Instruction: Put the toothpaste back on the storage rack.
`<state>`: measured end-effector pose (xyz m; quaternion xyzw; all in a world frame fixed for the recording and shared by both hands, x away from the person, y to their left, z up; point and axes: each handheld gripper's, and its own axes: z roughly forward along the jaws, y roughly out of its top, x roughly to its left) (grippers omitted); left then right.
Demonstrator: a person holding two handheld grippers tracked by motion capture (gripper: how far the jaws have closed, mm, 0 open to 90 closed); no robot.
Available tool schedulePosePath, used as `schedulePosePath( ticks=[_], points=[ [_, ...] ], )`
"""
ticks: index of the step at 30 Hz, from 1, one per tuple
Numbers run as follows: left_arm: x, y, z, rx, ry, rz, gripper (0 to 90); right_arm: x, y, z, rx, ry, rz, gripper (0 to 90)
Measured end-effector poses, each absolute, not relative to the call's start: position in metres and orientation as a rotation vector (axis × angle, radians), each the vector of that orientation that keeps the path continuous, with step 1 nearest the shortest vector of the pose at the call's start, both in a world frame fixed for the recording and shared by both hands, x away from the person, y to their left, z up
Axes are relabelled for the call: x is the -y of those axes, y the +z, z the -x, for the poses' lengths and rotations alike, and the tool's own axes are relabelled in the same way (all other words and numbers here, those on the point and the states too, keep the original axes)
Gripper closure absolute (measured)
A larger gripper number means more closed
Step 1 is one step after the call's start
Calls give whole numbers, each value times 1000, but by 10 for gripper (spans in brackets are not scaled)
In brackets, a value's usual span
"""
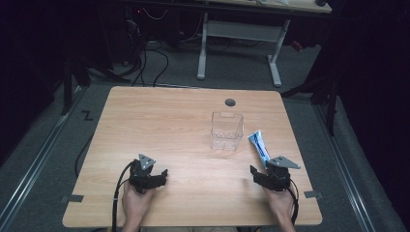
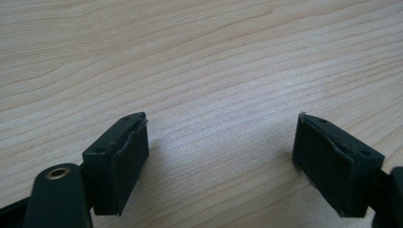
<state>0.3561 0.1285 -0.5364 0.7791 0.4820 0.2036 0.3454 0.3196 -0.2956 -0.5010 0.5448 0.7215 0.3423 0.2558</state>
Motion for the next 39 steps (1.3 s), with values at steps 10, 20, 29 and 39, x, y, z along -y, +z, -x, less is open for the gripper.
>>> schedulePosePath(
  ticks=[10, 20, 29, 39],
  points=[
    [-129, -536, -356, -1251, 528, -2023, 198, 305, -498, -324, -1968, 948, -1522, 339],
    [-129, -536, -356, -1250, 528, -2023, 198, 319, -493, -331, -1949, 949, -1550, 328],
    [-129, -536, -356, -1250, 528, -2023, 201, 327, -490, -349, -1991, 903, -1605, 337],
    [-129, -536, -356, -1241, 527, -2025, 216, 324, -477, -370, -2020, 807, -1571, 354]
  ],
)
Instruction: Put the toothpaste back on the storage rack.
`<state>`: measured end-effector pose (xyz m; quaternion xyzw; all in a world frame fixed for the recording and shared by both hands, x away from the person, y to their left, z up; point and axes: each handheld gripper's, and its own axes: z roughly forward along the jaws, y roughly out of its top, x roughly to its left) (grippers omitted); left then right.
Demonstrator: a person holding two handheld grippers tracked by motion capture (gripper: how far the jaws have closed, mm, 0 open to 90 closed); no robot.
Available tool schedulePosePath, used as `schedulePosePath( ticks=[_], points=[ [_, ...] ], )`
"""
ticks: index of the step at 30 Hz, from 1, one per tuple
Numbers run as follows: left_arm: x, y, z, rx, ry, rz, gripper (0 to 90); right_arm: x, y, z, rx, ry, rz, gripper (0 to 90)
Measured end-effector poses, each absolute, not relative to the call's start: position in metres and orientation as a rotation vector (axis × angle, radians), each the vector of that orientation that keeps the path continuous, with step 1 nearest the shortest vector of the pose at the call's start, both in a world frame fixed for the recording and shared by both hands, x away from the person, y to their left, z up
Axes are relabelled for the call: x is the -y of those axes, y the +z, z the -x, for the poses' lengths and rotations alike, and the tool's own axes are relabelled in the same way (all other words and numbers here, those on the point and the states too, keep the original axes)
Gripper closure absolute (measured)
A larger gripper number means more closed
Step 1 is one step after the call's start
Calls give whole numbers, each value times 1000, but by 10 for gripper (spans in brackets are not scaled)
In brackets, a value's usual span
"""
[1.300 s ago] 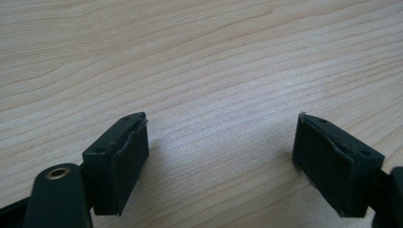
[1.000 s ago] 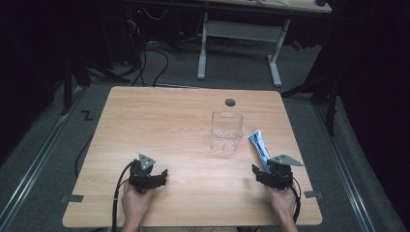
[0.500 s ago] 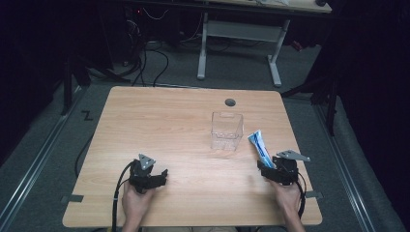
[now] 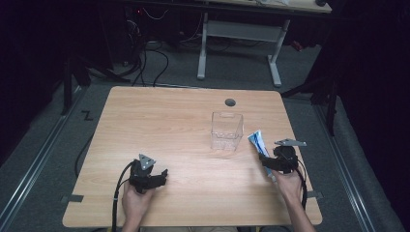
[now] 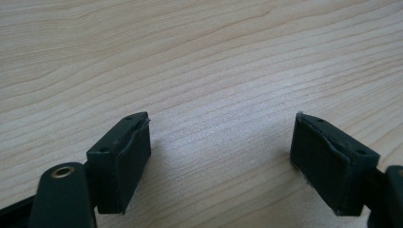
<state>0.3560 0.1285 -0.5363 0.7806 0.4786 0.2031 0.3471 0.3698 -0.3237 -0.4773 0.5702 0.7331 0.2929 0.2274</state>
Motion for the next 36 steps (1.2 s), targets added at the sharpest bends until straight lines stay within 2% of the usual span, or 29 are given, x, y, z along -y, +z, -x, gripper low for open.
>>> schedulePosePath(
  ticks=[22, 36],
  points=[
    [-128, -536, -356, -1237, 526, -2025, 220, 298, -478, -427, -2106, 652, -1534, 441],
    [-128, -536, -356, -1235, 526, -2026, 223, 301, -493, -440, -2088, 568, -1602, 522]
  ],
)
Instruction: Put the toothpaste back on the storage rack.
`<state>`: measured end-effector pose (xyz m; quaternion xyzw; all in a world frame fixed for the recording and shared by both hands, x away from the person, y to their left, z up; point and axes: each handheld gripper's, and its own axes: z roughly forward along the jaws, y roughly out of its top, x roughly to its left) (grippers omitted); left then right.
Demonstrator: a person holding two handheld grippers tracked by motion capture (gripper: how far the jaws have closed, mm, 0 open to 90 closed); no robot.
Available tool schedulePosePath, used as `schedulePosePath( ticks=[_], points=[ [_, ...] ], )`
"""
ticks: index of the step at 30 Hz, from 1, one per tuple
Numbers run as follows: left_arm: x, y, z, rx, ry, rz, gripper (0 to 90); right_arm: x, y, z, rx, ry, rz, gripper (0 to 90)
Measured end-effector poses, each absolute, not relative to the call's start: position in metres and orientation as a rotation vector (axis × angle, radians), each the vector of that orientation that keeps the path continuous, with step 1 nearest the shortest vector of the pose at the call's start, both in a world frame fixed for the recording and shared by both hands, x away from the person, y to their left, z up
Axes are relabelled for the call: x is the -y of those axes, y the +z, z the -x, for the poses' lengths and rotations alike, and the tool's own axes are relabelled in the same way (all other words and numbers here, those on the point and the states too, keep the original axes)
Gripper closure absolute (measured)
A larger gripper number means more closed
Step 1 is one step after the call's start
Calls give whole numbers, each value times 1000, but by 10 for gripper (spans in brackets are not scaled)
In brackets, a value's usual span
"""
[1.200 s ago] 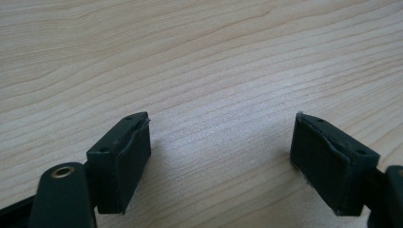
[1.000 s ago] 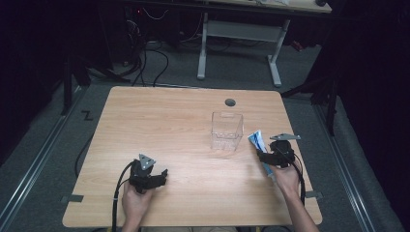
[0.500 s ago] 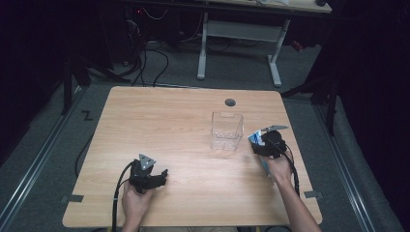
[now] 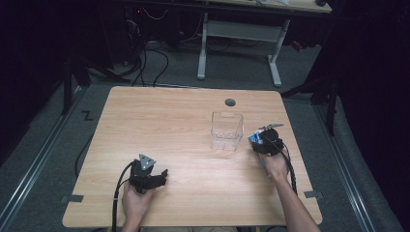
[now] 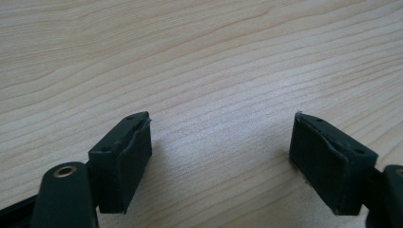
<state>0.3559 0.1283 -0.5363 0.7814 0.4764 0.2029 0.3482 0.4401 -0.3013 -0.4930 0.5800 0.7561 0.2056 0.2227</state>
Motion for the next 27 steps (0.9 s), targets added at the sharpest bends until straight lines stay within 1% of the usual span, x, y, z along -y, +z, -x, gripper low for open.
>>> schedulePosePath(
  ticks=[5, 6, 16, 22, 27],
  points=[
    [-128, -536, -356, -1235, 526, -2026, 224, 309, -498, -444, -2098, 506, -1636, 569],
    [-128, -536, -356, -1235, 526, -2026, 224, 314, -502, -446, -2106, 497, -1664, 601],
    [-128, -536, -356, -1235, 527, -2026, 224, 318, -503, -448, -2127, 515, -1700, 639],
    [-128, -536, -356, -1236, 526, -2026, 224, 320, -497, -445, -2147, 543, -1688, 691],
    [-128, -536, -356, -1235, 526, -2026, 224, 321, -495, -442, -2177, 550, -1677, 702]
  ],
)
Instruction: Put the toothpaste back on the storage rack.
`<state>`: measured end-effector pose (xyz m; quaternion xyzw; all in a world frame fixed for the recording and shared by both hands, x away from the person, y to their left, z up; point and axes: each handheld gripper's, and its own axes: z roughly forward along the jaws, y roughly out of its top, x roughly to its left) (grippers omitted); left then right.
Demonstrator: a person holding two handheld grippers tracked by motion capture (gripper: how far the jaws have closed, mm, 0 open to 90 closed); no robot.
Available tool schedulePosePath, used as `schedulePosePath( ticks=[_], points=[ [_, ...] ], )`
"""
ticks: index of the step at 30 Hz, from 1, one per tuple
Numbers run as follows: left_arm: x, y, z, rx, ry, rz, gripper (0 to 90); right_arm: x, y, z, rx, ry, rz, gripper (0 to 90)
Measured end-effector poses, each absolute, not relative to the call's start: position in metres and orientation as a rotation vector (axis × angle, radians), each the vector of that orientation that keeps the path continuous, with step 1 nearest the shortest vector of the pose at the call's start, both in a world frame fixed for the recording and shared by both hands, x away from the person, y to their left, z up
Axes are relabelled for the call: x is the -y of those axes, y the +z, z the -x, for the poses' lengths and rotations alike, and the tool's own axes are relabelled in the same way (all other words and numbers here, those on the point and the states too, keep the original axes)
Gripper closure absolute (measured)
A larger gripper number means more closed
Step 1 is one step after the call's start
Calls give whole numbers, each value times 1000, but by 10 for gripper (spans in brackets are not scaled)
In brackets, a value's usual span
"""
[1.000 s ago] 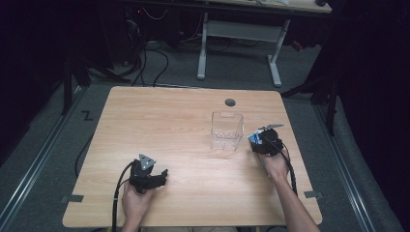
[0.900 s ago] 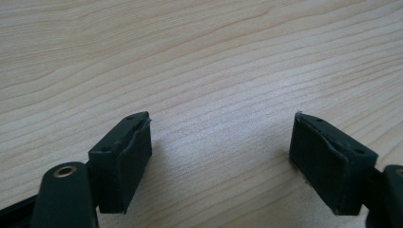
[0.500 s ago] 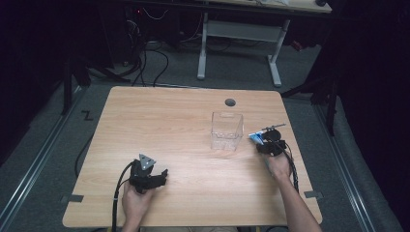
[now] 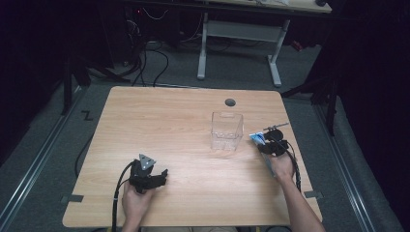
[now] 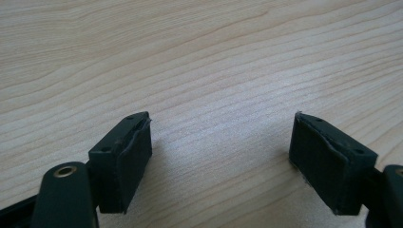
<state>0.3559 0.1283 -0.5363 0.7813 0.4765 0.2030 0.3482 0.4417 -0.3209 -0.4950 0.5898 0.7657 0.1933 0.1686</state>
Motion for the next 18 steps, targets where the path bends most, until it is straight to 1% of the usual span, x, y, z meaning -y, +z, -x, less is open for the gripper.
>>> schedulePosePath(
  ticks=[5, 18],
  points=[
    [-128, -536, -356, -1236, 526, -2026, 224, 323, -492, -439, -2201, 582, -1672, 706],
    [-128, -536, -356, -1235, 526, -2025, 224, 330, -469, -421, -2183, 710, -1636, 712]
  ],
)
